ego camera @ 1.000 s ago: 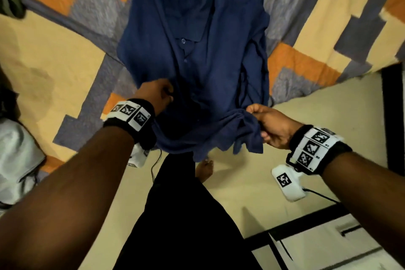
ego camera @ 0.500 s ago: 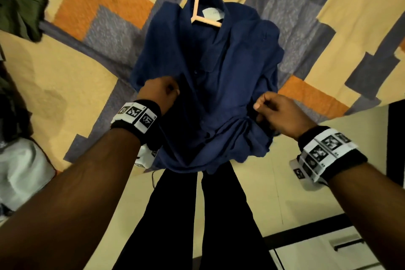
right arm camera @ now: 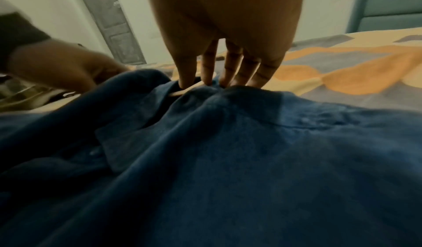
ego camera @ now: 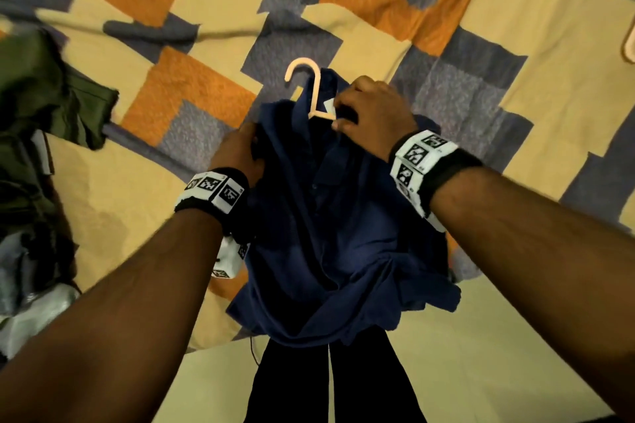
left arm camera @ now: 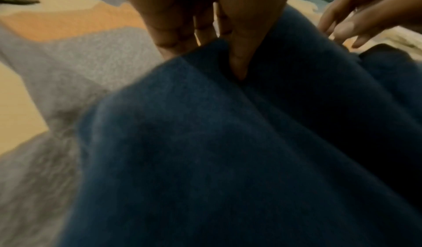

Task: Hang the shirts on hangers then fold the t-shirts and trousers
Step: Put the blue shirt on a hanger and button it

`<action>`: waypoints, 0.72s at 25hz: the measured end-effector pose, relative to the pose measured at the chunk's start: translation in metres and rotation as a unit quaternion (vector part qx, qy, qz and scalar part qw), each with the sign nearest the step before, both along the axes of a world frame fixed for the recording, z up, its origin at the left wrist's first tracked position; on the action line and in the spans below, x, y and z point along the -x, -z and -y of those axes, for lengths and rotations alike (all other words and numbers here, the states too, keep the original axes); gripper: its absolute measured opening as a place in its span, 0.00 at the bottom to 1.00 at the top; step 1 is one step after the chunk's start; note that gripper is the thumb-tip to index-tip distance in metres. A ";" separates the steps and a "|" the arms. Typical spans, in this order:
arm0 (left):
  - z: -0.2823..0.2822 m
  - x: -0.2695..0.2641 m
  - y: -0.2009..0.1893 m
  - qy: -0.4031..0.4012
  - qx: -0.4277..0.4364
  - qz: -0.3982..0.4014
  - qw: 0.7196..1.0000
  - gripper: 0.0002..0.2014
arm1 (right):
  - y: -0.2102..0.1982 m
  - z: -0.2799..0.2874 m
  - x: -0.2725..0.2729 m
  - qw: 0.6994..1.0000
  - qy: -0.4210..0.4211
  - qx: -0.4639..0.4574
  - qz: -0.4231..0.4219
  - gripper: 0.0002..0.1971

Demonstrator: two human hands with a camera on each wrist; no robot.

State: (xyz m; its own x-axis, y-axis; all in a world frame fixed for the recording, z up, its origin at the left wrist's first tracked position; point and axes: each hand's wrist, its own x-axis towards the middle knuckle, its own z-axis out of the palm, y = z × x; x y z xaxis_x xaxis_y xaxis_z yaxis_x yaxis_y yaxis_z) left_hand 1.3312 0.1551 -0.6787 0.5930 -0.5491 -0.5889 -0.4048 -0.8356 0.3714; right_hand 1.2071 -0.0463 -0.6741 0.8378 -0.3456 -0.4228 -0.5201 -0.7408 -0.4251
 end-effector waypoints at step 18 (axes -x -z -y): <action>0.050 0.017 -0.416 -0.191 0.196 0.061 0.960 0.12 | -0.407 -0.016 0.043 0.993 0.017 0.088 0.072 0.05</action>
State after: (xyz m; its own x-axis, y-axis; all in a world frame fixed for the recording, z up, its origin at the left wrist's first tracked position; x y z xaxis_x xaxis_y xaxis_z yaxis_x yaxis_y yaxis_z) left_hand 1.3137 0.1048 -0.2630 0.8463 -0.4430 -0.2959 -0.1568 -0.7380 0.6564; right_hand 1.1641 -0.0304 -0.2669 0.8721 -0.4318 -0.2303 -0.4887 -0.7935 -0.3627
